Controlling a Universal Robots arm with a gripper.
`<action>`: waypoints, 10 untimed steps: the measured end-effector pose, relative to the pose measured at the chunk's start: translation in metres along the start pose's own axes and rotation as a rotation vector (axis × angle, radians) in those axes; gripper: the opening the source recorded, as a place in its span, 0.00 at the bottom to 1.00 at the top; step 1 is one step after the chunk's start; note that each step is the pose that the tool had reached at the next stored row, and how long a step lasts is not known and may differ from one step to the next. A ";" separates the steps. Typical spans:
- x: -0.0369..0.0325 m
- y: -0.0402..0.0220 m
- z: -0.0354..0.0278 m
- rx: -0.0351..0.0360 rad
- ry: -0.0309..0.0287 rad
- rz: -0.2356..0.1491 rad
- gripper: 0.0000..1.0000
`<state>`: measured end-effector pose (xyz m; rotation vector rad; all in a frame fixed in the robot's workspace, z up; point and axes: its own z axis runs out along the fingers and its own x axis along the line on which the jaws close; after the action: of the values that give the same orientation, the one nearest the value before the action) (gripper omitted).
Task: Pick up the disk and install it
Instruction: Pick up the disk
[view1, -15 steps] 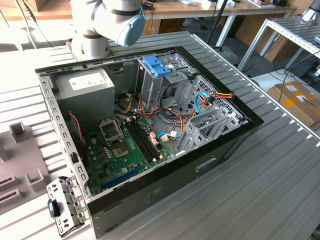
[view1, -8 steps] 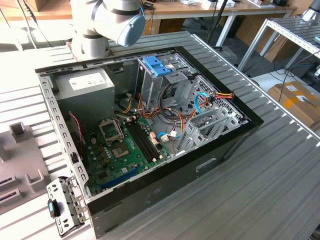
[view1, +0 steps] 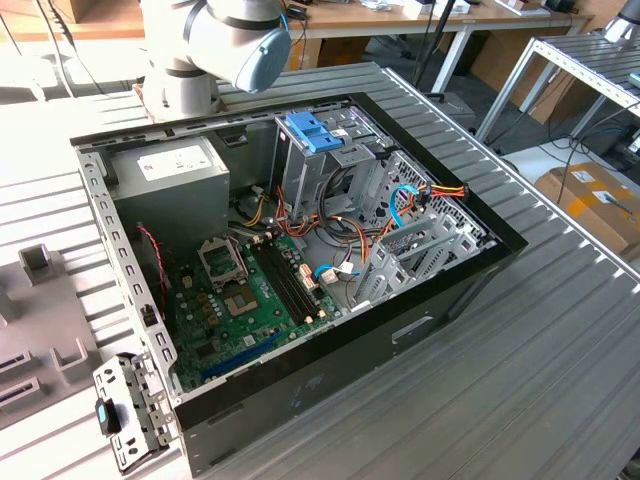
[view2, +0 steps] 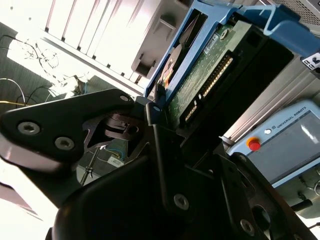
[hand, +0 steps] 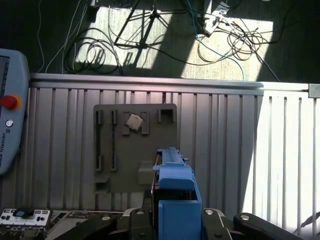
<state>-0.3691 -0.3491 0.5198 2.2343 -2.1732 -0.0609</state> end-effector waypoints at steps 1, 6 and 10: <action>0.0002 -0.0008 -0.0001 0.0000 0.0000 0.000 0.36; 0.0010 -0.0050 -0.0003 -0.0001 0.0001 0.000 0.36; 0.0024 -0.0106 -0.0005 0.0000 0.0000 0.000 0.36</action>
<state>-0.3584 -0.3511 0.5198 2.2343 -2.1732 -0.0609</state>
